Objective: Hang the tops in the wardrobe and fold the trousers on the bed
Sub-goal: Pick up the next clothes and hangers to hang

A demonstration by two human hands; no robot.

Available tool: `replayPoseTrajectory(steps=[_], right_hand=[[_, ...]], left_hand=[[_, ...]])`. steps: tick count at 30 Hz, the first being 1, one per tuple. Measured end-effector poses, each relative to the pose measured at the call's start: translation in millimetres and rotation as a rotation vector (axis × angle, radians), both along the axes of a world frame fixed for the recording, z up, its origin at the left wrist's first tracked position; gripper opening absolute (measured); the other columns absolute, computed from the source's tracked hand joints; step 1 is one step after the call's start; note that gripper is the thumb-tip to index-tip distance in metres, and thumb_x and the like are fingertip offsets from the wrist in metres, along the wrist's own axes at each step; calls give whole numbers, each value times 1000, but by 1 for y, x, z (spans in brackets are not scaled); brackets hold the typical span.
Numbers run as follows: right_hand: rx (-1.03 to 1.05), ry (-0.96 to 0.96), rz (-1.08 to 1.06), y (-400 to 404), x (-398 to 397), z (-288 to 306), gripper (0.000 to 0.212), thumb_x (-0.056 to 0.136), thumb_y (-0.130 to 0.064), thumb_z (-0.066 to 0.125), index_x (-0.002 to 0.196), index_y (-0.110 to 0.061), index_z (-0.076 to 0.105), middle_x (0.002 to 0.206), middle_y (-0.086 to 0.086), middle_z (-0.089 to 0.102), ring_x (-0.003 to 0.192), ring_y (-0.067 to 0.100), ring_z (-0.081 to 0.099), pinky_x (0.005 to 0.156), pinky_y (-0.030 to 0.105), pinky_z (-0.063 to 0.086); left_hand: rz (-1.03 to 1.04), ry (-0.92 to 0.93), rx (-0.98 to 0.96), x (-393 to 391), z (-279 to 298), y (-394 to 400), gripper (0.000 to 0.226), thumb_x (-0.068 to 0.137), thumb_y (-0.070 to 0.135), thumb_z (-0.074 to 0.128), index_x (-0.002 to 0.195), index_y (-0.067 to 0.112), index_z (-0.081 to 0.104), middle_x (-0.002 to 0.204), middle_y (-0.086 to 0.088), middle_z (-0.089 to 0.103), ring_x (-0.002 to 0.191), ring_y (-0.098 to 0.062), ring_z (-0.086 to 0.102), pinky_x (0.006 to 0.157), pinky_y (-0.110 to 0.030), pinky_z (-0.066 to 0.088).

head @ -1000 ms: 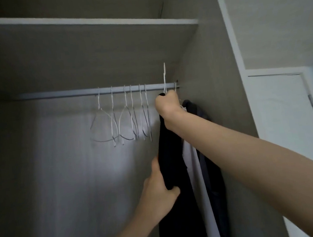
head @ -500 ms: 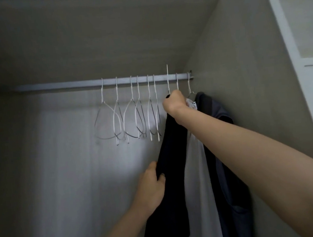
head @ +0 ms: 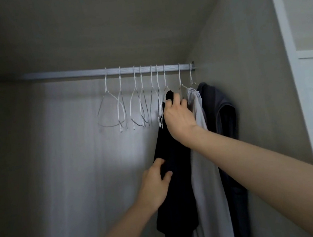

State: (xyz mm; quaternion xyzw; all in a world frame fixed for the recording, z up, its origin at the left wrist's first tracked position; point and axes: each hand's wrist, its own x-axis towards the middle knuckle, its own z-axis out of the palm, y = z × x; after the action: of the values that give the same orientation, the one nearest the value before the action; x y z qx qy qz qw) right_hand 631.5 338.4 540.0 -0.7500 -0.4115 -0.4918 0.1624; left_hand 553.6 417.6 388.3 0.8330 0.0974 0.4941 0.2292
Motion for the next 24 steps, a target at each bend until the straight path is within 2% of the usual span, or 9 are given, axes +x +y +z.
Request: replayPoseTrajectory(steps=[2,6,9,11,16,20,24], right_hand=[[-52,12,-9,-11,-7,-14,47,86,-1,53,129,4,37,140,26,27,122,40,38,94,37,45],[-84,42,70,-39,-26,-53,56,89,-12,51,139,-3,29,147,22,22,122,40,39,92,42,47],[-141,-78,131,-62,-44,-93,57,90,-21,45,143,-6,31,147,15,30,122,34,42,92,43,46],[-205,-151,202,-78,-60,-121,56,87,-24,44,140,-7,40,142,10,42,123,31,45,94,42,45],[-253,-110,440,-109,-96,-186,48,87,-26,50,130,-5,55,122,10,61,120,29,54,100,41,44],[-219,-11,597,-126,-112,-220,44,90,-23,58,129,-3,56,110,11,66,111,29,59,98,40,47],[-245,92,766,-135,-133,-253,41,88,-21,61,123,-1,58,104,13,68,101,33,63,91,42,50]], left_hand=[[2,5,-32,-7,-8,-6,17,94,10,57,111,13,59,98,0,69,91,-13,65,86,-31,53],[68,-64,-126,-25,-31,-20,20,93,10,59,113,8,61,102,-9,69,96,-20,65,89,-39,52],[70,-109,-167,-43,-53,-35,20,91,11,61,112,10,61,95,-7,69,90,-21,65,84,-42,53],[53,-113,-189,-58,-69,-46,18,91,11,61,109,12,60,90,-5,68,85,-22,65,80,-45,53],[57,-60,-223,-116,-107,-70,14,94,10,58,107,16,59,87,-2,68,79,-17,65,79,-43,53],[218,4,-155,-170,-121,-94,29,93,11,56,99,40,52,79,4,67,75,-13,64,72,-36,52],[362,79,-119,-225,-150,-132,17,96,20,54,110,29,54,78,10,64,77,-11,64,72,-35,53]])
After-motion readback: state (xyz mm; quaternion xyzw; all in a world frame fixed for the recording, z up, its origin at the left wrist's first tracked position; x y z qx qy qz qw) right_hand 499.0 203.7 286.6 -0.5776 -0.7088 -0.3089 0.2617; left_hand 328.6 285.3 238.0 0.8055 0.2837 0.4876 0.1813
